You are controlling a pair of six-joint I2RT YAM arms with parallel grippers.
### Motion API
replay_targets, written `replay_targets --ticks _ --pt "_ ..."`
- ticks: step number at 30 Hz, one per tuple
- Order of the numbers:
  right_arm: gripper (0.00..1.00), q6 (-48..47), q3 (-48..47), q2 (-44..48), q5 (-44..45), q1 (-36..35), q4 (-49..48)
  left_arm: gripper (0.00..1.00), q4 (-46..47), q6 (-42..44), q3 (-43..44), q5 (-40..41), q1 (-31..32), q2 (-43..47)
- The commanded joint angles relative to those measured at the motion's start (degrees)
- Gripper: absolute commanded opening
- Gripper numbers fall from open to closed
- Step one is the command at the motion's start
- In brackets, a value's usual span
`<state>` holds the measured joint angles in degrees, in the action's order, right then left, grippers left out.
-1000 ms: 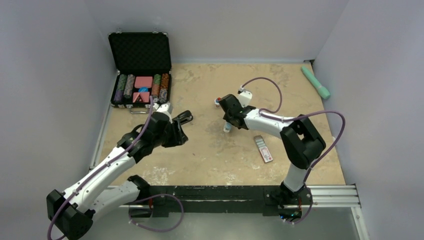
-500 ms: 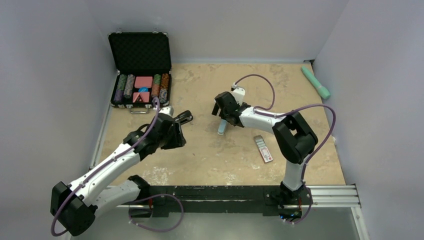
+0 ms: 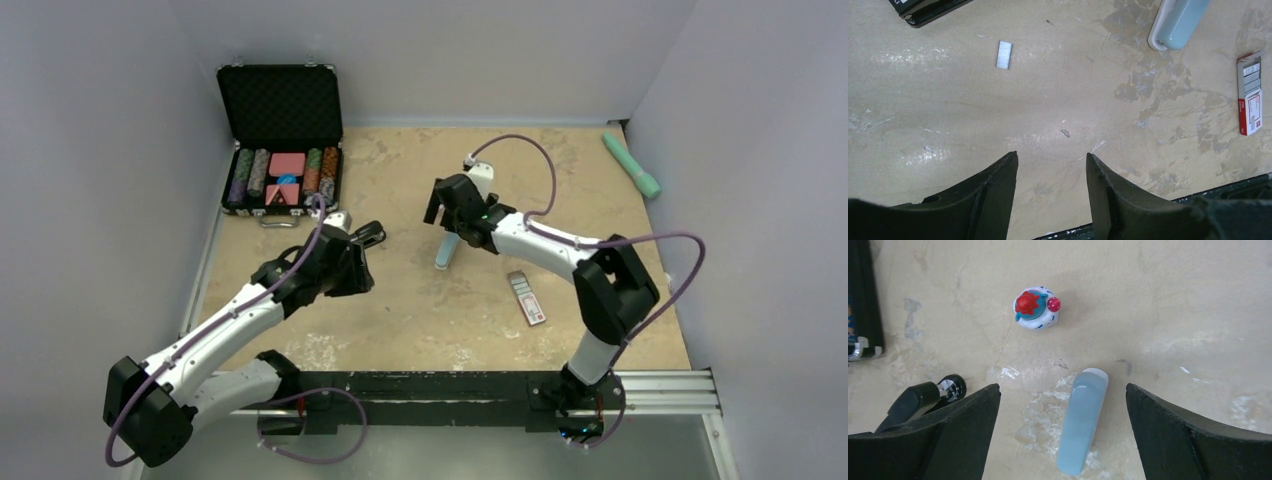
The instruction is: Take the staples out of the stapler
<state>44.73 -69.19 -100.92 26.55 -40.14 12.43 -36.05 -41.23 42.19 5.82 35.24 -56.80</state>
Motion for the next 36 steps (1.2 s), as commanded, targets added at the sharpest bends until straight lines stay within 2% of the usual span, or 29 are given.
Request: replay_targets --ticks 1,7,12,21,24,27,31,36 --pt "0.97 -0.56 4.14 9.6 6.91 -0.29 4.33 0.56 1.5 1.61 0.47 0.42 -0.31 -0.33" --pt "0.85 8.33 13.51 18.25 13.72 1.24 13.21 0.55 2.83 1.42 -0.79 -0.61 -0.26 -0.17" --pt "0.86 15.48 18.27 20.67 12.25 1.73 18.47 0.54 3.89 1.25 -1.57 -1.62 -0.28 -0.46" --pt "0.85 26.02 23.07 19.18 11.94 1.97 20.56 0.54 4.15 1.57 -2.53 -2.47 -0.28 0.74" --pt "0.84 26.35 23.42 19.29 9.01 4.12 19.08 0.53 4.13 1.84 -2.56 -2.74 -0.31 0.94" --pt "0.74 27.07 22.88 19.51 9.75 4.28 19.2 0.53 4.07 1.95 -2.63 -2.77 -0.32 1.28" --pt "0.7 26.74 21.12 19.29 10.2 4.37 20.68 0.52 5.09 2.97 -2.28 -3.57 -0.32 0.63" --pt "0.68 22.81 19.41 21.32 9.78 4.28 20.99 0.52 0.2 3.51 3.06 5.68 -0.29 -3.32"
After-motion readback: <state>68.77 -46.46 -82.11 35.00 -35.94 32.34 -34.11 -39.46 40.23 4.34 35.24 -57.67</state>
